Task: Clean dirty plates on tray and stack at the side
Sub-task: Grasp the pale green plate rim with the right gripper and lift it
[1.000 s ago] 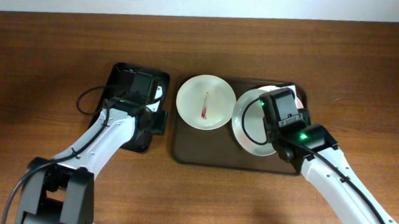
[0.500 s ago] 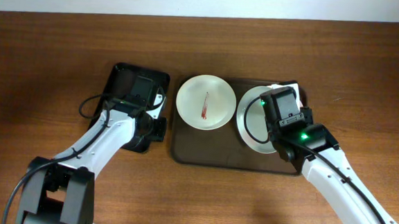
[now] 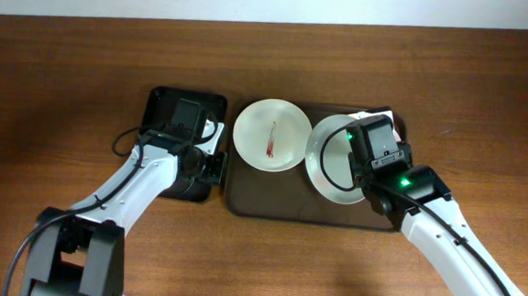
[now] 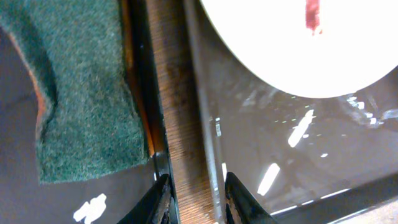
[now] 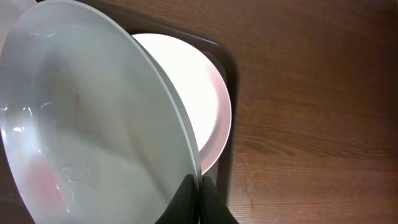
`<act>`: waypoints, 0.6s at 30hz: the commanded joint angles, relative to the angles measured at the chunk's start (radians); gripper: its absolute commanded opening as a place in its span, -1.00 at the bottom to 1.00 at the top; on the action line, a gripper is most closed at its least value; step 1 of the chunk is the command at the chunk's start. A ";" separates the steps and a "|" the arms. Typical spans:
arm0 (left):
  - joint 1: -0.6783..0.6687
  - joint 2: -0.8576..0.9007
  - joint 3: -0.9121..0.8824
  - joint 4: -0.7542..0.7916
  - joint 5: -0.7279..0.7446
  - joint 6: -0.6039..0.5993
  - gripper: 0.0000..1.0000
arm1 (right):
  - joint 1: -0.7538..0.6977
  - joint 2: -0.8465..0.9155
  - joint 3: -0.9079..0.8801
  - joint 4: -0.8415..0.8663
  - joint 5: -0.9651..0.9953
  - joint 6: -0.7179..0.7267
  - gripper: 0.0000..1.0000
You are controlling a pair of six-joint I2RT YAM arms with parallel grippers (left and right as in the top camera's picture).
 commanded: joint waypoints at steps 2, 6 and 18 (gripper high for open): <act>0.001 -0.011 -0.008 0.029 0.110 -0.010 -0.47 | 0.006 -0.024 0.029 0.007 -0.001 0.010 -0.92; 0.001 -0.011 -0.008 0.048 0.174 -0.009 -0.43 | 0.006 -0.024 0.029 0.013 0.024 0.010 -0.92; 0.002 -0.012 -0.008 0.072 0.143 -0.009 -0.13 | 0.101 -0.024 0.040 0.048 0.180 -0.064 -0.92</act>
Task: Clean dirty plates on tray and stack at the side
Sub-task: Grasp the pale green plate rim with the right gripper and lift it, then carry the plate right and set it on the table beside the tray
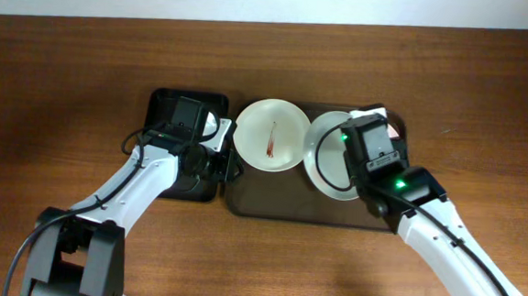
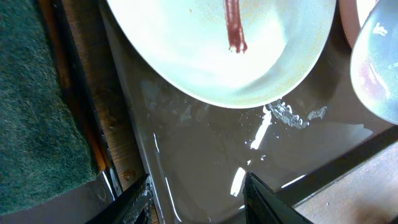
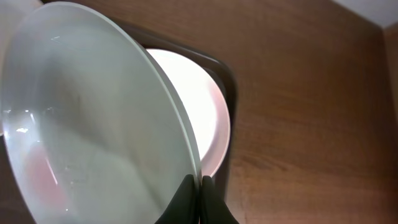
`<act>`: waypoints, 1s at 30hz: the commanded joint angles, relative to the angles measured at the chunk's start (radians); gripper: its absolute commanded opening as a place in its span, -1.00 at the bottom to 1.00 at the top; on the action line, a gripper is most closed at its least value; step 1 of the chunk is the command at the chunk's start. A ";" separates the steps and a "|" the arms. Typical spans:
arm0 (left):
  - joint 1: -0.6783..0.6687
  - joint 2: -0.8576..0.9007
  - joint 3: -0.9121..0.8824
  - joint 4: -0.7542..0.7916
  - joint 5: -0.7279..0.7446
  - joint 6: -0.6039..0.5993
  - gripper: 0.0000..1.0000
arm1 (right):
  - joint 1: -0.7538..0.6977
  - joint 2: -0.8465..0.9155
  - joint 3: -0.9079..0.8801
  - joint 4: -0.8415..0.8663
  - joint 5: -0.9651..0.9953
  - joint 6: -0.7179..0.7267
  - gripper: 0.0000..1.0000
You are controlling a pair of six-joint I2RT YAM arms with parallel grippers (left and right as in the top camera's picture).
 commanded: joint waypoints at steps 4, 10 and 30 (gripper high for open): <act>0.001 -0.012 -0.008 0.032 -0.019 0.002 -0.11 | 0.103 -0.024 0.035 0.015 0.275 -0.002 -0.92; 0.001 -0.012 -0.008 0.032 -0.020 0.002 -0.10 | 0.105 -0.024 0.035 0.025 0.276 0.106 -0.92; 0.001 -0.012 -0.008 0.028 -0.087 0.002 -0.03 | -0.734 0.005 0.035 0.018 -0.609 0.356 -0.92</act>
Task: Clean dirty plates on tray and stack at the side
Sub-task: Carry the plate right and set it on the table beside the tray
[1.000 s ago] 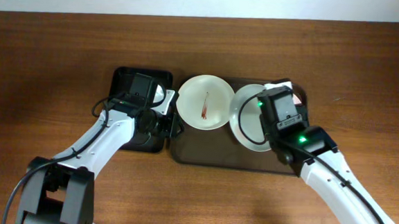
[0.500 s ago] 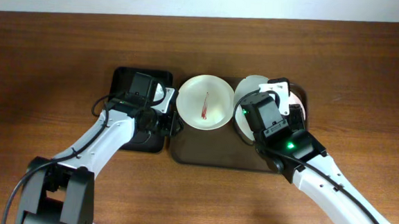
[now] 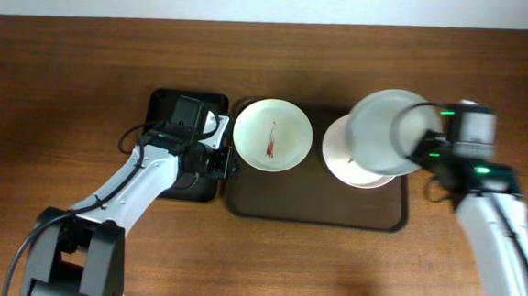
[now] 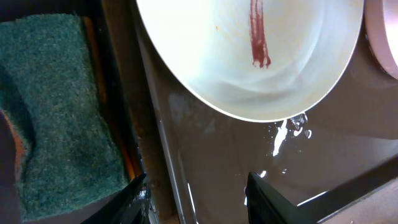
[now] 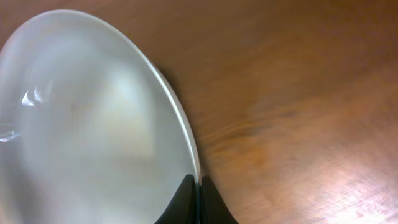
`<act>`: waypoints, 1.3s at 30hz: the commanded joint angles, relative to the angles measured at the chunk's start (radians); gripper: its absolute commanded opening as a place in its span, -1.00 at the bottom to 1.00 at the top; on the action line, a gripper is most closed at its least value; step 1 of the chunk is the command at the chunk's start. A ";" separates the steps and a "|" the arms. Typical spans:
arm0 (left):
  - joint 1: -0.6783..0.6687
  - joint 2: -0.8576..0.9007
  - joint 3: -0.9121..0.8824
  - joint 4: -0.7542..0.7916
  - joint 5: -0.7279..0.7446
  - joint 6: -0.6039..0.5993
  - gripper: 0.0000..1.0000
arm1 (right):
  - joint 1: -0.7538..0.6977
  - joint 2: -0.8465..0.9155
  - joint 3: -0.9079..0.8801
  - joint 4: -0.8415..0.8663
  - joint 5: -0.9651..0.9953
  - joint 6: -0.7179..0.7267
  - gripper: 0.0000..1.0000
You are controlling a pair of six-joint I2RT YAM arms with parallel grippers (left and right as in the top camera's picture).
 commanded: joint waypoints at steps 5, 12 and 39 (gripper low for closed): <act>0.001 -0.012 -0.008 0.002 -0.013 0.002 -0.03 | -0.359 0.104 0.029 -0.017 -0.284 0.020 -0.92; 0.001 -0.012 -0.008 -0.002 -0.013 0.002 -0.03 | -0.504 0.285 0.029 0.025 -0.314 0.029 -0.92; 0.001 -0.012 -0.008 -0.006 -0.016 0.002 0.00 | -0.224 0.375 0.005 0.090 -0.331 -0.324 -0.85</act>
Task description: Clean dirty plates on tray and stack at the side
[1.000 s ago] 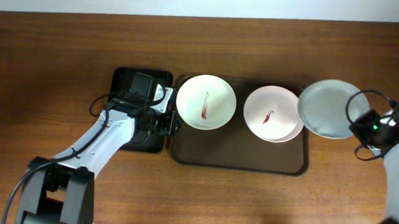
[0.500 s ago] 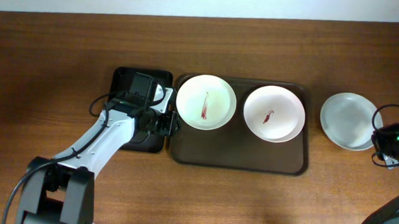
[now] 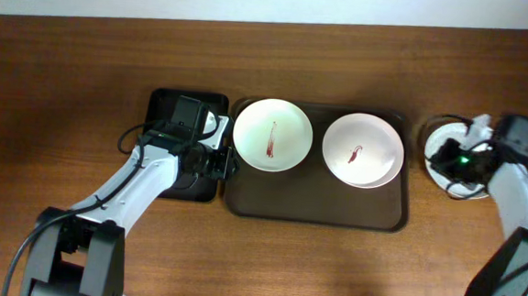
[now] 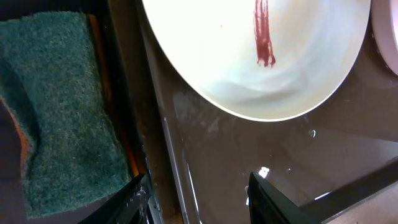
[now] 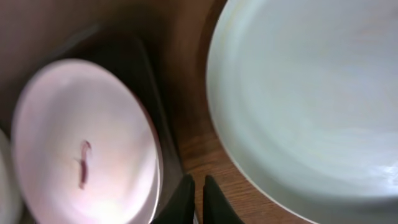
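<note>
Two dirty plates sit on the dark brown tray [image 3: 316, 202]: a white plate [image 3: 272, 135] with a red streak [image 4: 262, 37] on the left, and a pinkish plate [image 3: 363, 150] with a small red mark [image 5: 82, 163] on the right. A clean pale plate [image 3: 448, 141] lies flat on the table right of the tray, filling the upper right of the right wrist view [image 5: 311, 93]. My right gripper [image 5: 198, 196] hovers over bare wood between tray and clean plate, its fingers slightly apart and holding nothing. My left gripper [image 4: 199, 199] is wide open, straddling the tray's left edge.
A black holder [image 3: 161, 100] left of the tray contains a green sponge [image 4: 62, 106] with an orange edge. A narrow strip of wood separates the holder from the tray. The tray floor [image 4: 249, 162] is wet and shiny below the white plate.
The pale plate, held in the air over the tray's right end by my right gripper, now lies on the table right of the tray, and the gripper has let go. My left arm barely moved.
My right gripper held the pale plate by its rim, tilted above the pinkish plate on the tray, while my left gripper stood narrowly open by the sponge. The left gripper then opened wide. The pale plate went right and now rests beside the tray, uncovering the marked pinkish plate.
</note>
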`<act>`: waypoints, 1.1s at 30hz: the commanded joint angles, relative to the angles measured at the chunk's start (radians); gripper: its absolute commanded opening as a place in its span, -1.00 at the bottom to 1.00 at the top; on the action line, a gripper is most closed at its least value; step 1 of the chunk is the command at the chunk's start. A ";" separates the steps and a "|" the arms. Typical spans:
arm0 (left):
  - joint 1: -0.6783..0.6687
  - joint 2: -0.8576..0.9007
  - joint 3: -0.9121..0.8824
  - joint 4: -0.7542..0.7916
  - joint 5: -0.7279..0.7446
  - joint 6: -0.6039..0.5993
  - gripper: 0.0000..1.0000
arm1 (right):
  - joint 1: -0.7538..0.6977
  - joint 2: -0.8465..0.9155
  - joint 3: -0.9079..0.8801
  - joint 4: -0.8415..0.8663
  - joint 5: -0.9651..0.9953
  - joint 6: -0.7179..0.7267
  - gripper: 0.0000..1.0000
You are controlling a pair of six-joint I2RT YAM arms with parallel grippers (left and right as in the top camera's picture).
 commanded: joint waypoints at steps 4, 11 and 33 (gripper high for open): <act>0.001 -0.012 -0.008 -0.002 -0.004 0.002 0.00 | 0.092 0.052 -0.006 -0.010 0.196 -0.010 -0.88; 0.001 -0.012 -0.008 -0.002 -0.004 0.002 0.01 | 0.102 0.056 -0.006 -0.014 0.207 -0.010 -0.88; 0.001 -0.012 -0.008 -0.002 -0.004 0.002 0.01 | 0.103 0.116 -0.008 -0.037 0.139 -0.018 -0.92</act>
